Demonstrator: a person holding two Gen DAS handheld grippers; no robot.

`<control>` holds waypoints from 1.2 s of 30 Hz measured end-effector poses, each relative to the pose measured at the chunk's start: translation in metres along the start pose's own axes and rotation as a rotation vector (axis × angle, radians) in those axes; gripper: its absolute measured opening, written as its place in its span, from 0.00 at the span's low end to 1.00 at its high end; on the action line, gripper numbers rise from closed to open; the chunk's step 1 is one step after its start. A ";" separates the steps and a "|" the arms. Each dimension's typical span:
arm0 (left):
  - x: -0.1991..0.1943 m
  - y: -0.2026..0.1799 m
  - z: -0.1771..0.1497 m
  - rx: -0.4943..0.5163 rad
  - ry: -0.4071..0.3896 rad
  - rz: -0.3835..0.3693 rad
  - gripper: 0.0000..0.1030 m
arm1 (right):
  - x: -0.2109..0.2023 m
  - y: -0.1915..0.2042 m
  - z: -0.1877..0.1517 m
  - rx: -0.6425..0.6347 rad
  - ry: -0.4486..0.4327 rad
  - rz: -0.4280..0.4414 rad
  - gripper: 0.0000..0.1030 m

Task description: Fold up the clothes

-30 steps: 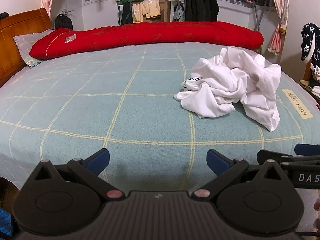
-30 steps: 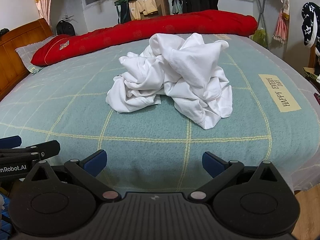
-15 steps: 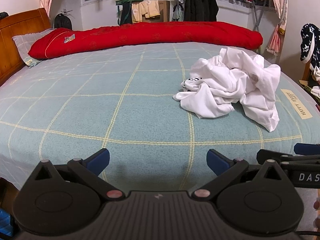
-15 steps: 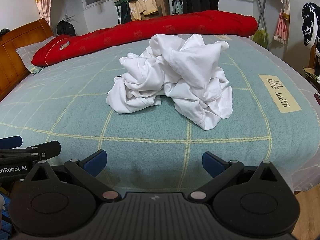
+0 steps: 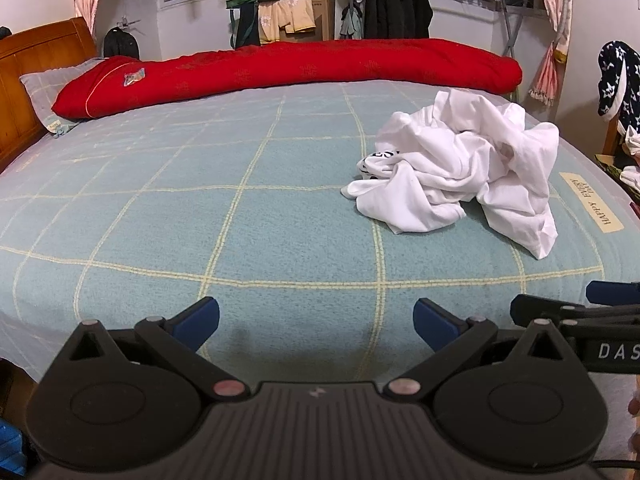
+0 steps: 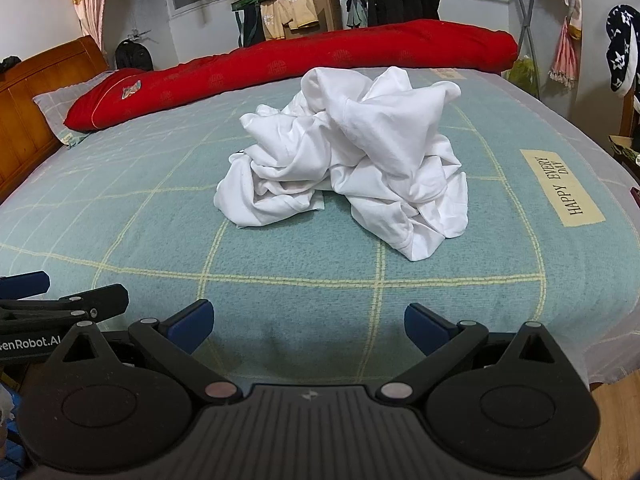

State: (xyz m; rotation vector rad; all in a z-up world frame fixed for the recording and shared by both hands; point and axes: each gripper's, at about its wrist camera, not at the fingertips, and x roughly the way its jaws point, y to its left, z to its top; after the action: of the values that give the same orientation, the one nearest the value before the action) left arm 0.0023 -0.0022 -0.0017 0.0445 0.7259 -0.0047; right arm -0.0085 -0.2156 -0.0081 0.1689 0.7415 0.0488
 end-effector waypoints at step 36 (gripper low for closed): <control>0.017 -0.014 0.013 0.036 0.002 -0.040 0.99 | 0.001 -0.011 0.011 0.004 -0.023 -0.056 1.00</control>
State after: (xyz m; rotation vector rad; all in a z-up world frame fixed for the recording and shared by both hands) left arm 0.0232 -0.0162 -0.0037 0.0640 0.7288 -0.0560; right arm -0.0012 -0.2275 -0.0026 0.1520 0.7229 -0.0077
